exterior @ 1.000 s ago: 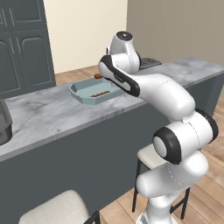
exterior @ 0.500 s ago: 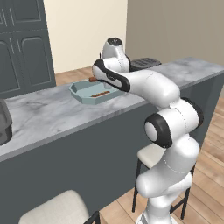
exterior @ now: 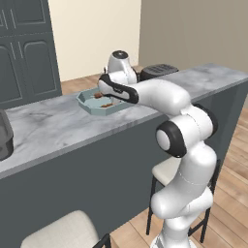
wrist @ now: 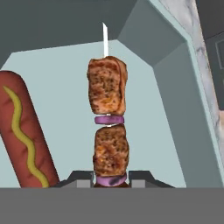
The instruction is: Place the cold items (cucumber and broccoli) from the fridge in one tupperware on the dining counter. Place the warm items (kebab skewer and hot dog) in the stove area in another tupperware.
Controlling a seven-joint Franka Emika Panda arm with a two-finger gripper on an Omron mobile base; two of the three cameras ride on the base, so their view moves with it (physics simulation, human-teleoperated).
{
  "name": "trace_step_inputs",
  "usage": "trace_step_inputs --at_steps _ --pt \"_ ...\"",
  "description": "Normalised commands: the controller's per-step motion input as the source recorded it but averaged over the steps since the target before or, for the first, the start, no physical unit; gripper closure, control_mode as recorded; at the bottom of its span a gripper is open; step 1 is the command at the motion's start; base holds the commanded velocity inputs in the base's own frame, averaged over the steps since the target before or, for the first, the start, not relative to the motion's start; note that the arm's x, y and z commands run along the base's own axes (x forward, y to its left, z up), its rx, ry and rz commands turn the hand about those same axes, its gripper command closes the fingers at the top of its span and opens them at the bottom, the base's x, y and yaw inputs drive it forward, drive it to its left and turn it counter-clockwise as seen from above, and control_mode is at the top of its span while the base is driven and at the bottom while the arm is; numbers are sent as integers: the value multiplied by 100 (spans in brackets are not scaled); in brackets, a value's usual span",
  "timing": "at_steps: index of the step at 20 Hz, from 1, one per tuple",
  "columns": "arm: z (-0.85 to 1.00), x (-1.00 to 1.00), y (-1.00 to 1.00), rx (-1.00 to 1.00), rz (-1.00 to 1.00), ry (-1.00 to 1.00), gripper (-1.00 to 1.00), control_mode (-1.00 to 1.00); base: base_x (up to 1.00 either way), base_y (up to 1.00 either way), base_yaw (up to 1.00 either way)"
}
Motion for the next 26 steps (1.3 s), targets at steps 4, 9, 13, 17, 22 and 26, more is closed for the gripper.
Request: trace_step_inputs --at_steps 4,9,13,17,22,26 --pt "-34 10 4 0 13 0 100 -100 0 0 0" --pt "-37 9 5 0 13 0 100 -100 0 0 0" --pt "-29 7 5 0 8 0 -100 -100 0 0 0" --pt "-12 4 0 0 3 0 -100 -100 0 0 0" --pt "1 0 0 0 0 0 -100 -100 0 0 0" --pt "37 -24 -9 4 -1 0 -100 -100 0 0 0"
